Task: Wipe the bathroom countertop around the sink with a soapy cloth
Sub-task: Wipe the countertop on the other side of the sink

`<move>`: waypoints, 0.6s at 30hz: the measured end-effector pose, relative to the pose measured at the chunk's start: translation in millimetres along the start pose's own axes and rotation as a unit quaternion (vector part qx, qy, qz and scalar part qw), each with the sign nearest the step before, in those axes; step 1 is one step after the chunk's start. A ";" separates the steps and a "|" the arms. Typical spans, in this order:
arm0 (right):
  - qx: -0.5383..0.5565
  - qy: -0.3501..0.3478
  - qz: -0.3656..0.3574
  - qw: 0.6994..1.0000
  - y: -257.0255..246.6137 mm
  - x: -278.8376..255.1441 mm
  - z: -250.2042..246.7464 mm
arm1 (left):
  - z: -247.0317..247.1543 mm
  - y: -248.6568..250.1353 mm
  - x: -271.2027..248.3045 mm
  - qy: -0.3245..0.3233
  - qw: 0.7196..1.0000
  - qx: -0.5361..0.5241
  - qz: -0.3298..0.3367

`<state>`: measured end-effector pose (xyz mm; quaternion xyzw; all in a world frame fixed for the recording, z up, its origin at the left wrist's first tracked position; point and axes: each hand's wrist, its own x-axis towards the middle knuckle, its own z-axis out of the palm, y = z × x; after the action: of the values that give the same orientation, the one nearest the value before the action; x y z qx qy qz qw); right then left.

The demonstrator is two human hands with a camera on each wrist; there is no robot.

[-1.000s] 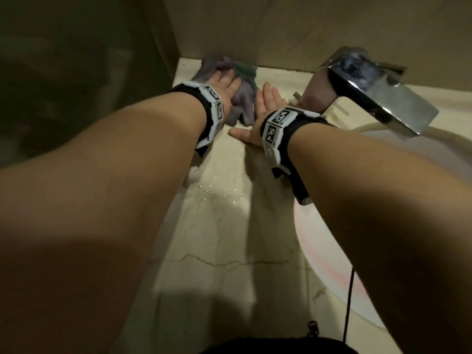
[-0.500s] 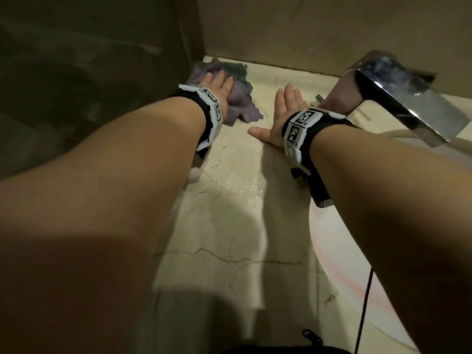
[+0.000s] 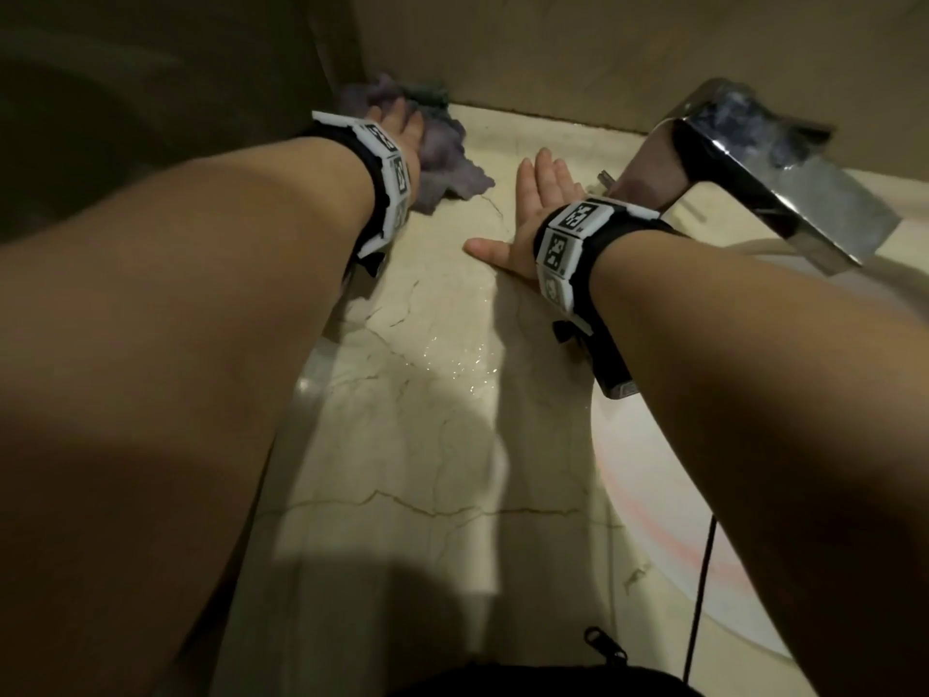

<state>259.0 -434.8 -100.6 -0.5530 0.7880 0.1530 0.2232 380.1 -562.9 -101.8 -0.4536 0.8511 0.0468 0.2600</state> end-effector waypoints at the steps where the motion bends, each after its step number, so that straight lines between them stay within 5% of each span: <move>1: -0.003 0.000 -0.001 1.000 0.0 0.2 0.2 | 2.3 -0.1 -3.9 -0.005 1.000 -0.002 -0.004; 7: -0.022 0.005 0.004 1.000 -2.0 -0.9 -0.6 | 17.4 2.3 -33.2 -0.013 0.999 -0.043 -0.010; 12: -0.020 0.002 0.018 1.000 -7.2 -2.2 -2.6 | 15.1 5.1 -58.0 0.048 0.993 -0.107 -0.021; 18: -0.007 -0.008 0.041 0.999 -15.6 0.0 -11.1 | 1.1 3.5 -71.9 0.054 0.977 -0.146 -0.145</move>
<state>271.7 -445.5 -91.0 -0.5207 0.8072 0.1717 0.2188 410.4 -506.7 -68.5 -0.6074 0.7728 0.1080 0.1489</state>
